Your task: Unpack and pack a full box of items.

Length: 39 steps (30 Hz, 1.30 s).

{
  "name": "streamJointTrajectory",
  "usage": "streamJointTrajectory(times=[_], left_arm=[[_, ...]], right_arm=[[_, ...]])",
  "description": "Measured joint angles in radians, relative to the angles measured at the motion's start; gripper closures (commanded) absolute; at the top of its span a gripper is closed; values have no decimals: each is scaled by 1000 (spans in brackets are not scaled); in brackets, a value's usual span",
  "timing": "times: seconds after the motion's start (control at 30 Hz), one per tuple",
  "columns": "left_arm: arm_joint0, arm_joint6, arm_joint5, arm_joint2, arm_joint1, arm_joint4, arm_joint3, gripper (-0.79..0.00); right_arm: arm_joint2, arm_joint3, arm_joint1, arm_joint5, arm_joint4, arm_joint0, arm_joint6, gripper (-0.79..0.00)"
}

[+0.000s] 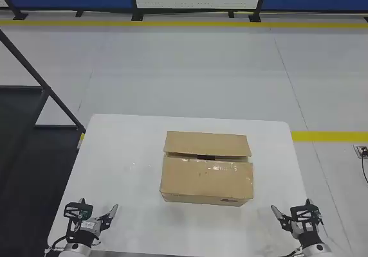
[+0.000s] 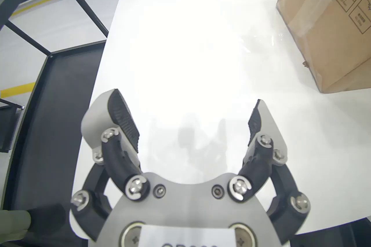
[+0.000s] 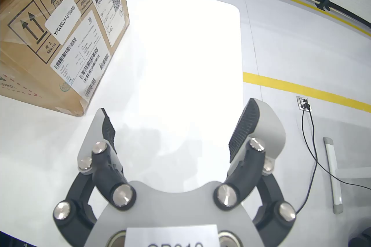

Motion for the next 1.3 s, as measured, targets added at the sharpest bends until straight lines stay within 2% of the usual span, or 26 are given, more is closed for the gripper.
streamJointTrajectory(times=[0.4,0.53,0.63,0.83,0.97,1.03,1.2,1.3], left_arm=[[0,7,-7,-2,0,-8,-3,-785],[2,95,-105,-78,4,-113,21,-785],[-16,126,-155,-130,7,-175,30,-785],[-72,146,-281,-204,15,-260,26,-785],[-91,117,-412,-219,21,-316,10,-785],[-90,116,-422,-219,21,-318,10,-785],[-90,117,-406,-219,21,-316,10,-785],[-93,93,-429,-200,18,-360,23,-785]], right_arm=[[-2,-7,0,-3,2,3,-4,-785],[-14,-48,-2,-56,32,28,-14,-785],[-29,-90,-5,-116,123,68,21,-785],[-43,-183,-5,-262,326,153,155,-785],[-44,-204,-3,-312,526,229,326,-785],[-42,-205,-2,-312,554,236,373,-785],[-42,-205,-2,-311,538,233,343,-785],[-42,-198,-2,-323,553,237,343,-785]])
